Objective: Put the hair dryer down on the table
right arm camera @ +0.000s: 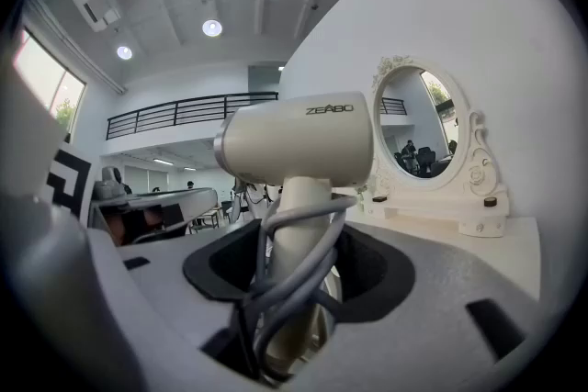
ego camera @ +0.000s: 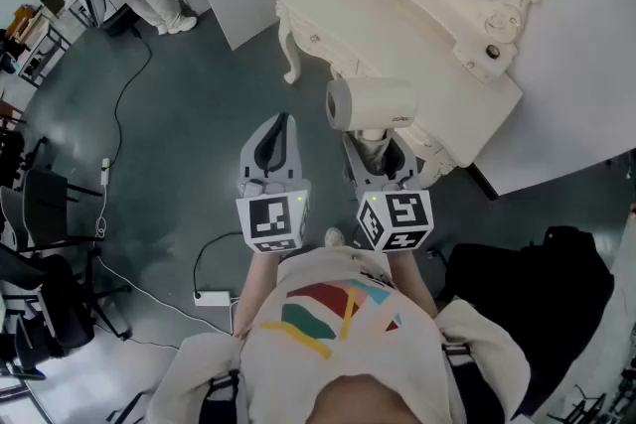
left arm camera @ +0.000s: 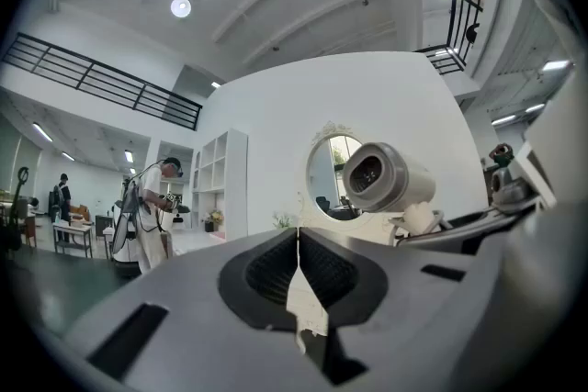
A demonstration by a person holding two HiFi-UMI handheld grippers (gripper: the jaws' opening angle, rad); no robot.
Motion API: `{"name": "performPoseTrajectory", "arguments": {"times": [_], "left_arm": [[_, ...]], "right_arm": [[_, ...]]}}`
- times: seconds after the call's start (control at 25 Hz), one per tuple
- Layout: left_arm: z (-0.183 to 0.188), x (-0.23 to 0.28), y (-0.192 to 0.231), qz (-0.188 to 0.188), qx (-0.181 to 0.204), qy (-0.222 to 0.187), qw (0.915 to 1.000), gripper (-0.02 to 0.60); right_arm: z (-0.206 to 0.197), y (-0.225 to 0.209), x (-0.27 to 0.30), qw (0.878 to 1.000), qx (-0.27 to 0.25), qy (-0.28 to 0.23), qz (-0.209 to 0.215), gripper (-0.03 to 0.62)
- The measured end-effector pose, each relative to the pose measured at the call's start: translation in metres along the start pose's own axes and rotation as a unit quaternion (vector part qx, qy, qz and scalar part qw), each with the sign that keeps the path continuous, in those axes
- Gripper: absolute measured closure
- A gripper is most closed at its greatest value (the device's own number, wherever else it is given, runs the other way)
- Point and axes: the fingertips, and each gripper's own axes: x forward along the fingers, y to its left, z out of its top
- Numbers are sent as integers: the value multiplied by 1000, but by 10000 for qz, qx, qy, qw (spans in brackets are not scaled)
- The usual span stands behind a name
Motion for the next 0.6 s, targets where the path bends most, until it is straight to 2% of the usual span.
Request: {"name": "performPoseTrajectory", "arguments": {"times": [0.24,0.44,0.6], "left_arm": [[-1,5,-5,-57,51,7,10000,575],[-4,10,-6,-41,339,48,9994,575],[-7,18,-13,-41,297,56,9995,575]], "right_arm": [[2,-7,2,10000,51,-34,-36,372],[4,-12,5,10000,61,-67,-22,372],[3,-21,9,10000,39,-27,45,372]]}}
